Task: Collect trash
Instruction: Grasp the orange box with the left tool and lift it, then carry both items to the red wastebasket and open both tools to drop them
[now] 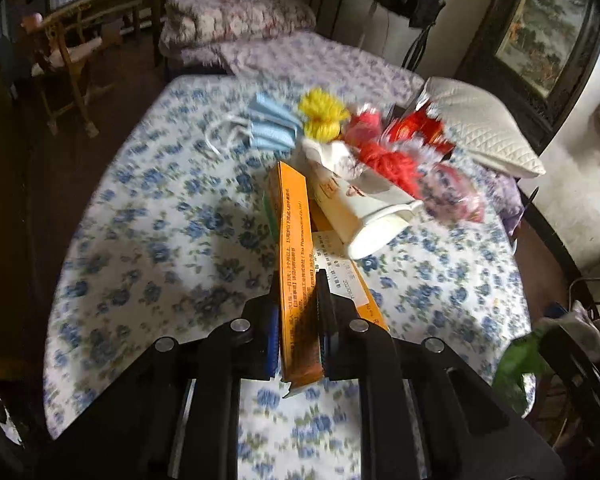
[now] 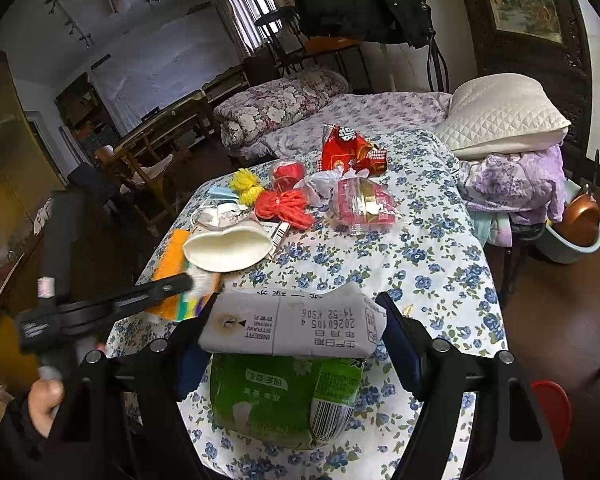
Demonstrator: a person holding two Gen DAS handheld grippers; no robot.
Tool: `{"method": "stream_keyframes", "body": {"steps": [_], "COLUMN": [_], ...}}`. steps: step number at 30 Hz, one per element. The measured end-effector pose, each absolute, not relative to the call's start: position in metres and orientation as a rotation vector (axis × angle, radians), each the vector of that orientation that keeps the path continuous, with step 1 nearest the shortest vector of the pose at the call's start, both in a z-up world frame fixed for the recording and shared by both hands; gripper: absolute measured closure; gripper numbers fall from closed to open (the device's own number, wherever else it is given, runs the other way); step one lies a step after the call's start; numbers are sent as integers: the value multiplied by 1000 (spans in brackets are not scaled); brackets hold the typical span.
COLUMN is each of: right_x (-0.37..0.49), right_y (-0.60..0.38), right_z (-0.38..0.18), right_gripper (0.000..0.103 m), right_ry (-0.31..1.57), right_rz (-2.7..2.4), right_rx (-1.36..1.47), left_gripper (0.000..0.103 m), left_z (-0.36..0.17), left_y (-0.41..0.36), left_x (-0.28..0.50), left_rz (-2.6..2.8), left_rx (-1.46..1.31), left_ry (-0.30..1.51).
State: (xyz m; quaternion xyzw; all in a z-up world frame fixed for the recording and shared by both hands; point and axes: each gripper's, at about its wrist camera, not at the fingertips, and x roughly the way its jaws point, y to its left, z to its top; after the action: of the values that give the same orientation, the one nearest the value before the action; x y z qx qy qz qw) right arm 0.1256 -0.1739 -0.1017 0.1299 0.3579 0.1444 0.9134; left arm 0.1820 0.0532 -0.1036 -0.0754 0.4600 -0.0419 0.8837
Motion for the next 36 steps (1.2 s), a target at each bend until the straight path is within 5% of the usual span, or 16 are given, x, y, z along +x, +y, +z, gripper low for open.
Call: {"method": "stream_keyframes", "body": {"steps": [27,36], "right_x": [101,73], "right_y": [-220,-296], "right_z": [-88,-100], "right_gripper": [28,28], "right_ry": [699,725], "right_rz": [205,43], "right_rx": [307,314], "left_gripper": [86,86], "left_z": [-60,-64], "left_y": [-23,-103], "left_x": [133,119], "left_rz": [-276,-431], "left_rx": [-101,2], "left_ry": [901,930]}}
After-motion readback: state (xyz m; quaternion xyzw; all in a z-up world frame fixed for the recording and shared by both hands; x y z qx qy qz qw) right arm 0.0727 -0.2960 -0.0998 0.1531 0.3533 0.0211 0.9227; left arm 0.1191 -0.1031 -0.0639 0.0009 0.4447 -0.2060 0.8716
